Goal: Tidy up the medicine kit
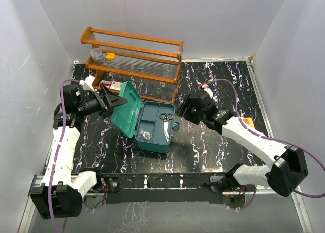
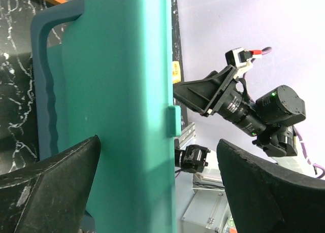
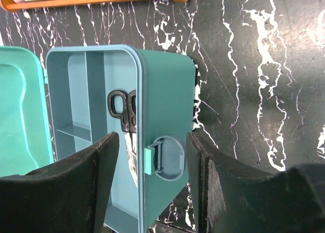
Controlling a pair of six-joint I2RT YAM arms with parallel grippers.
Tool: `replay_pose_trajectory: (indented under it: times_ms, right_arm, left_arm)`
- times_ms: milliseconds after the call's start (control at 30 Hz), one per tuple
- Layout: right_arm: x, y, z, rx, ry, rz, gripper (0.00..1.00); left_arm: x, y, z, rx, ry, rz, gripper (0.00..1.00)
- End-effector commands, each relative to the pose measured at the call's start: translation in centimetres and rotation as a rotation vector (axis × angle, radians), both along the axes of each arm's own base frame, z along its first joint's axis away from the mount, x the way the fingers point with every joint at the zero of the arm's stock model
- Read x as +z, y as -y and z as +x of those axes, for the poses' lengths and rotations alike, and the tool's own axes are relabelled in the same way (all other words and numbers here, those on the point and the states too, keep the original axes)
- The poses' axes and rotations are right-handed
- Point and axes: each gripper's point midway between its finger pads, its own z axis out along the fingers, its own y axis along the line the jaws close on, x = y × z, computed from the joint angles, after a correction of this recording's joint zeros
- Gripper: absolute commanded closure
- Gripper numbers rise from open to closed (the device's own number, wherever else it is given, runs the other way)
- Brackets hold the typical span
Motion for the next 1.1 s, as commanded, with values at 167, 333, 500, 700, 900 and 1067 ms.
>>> replay_pose_trajectory:
  times_ms: [167,333,500,700,900,1067]
  right_arm:
    - [3.1,2.9,2.0,-0.069,0.102,0.043,0.45]
    - [2.7,4.1,2.2,-0.080,0.089,0.048,0.45]
    - [2.4,4.6,2.0,-0.090,0.081,0.053,0.45]
    - [2.0,5.0,1.9,-0.096,0.073,0.053,0.45]
    - [1.5,5.3,1.4,-0.094,0.059,0.061,0.45]
    - [1.1,5.5,0.8,-0.091,0.066,0.093,0.43]
  left_arm:
    - [3.3,2.0,-2.2,-0.054,0.032,-0.097,0.05]
    - [3.5,3.0,-2.2,-0.068,0.040,-0.126,0.06]
    - [3.3,4.5,-2.4,-0.100,0.037,-0.133,0.11]
    - [2.6,6.8,-2.6,-0.150,0.019,-0.129,0.18]
    - [2.1,8.4,-2.8,-0.190,0.027,-0.088,0.22]
    - [1.4,7.9,-2.0,-0.178,0.046,0.014,0.20]
